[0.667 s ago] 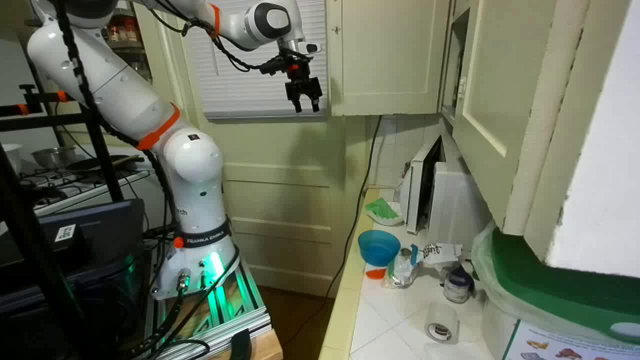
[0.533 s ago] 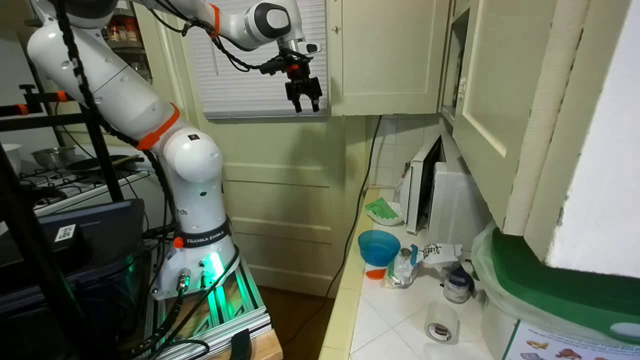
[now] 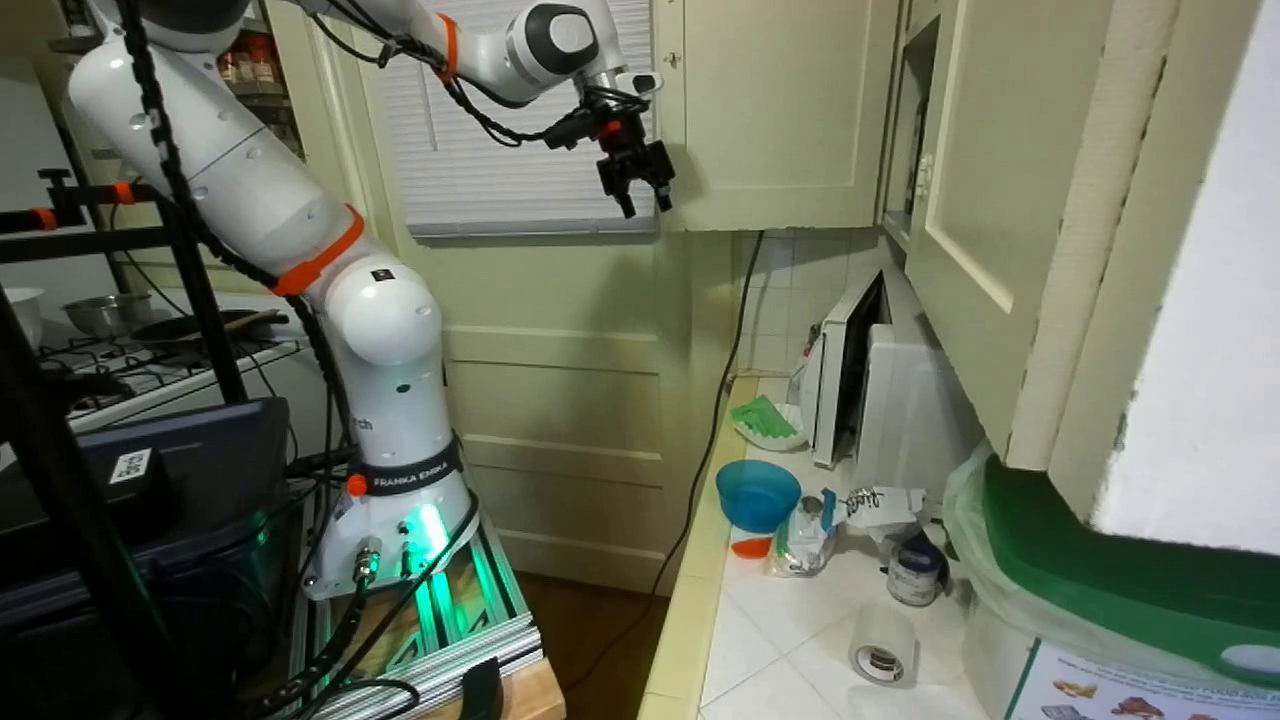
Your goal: Move the white and blue packet to the right then put the white bowl inside the blue bowl.
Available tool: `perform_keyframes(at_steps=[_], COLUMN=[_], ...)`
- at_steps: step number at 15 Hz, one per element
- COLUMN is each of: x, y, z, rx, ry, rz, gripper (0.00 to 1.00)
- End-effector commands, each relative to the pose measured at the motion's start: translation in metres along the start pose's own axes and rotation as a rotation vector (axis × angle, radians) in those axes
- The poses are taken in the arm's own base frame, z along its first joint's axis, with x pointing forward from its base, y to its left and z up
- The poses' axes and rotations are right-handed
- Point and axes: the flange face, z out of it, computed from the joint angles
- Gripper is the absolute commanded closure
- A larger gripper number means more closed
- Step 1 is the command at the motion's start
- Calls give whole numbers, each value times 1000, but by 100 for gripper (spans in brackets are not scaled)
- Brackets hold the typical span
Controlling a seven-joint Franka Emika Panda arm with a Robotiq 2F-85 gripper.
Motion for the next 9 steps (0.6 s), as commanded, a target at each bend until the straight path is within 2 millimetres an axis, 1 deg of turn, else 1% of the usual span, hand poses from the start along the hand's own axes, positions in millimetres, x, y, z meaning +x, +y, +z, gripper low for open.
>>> perform_keyframes(at_steps=[1,3,5,9], x=[45,63,77,92], y=[34,51,67,92], z=[19,32,49,86], rx=[-64,-61,-44,-18], ry=[90,128,135,108], rz=[-31,-37,-44,-45], gripper=[0,0,0,0])
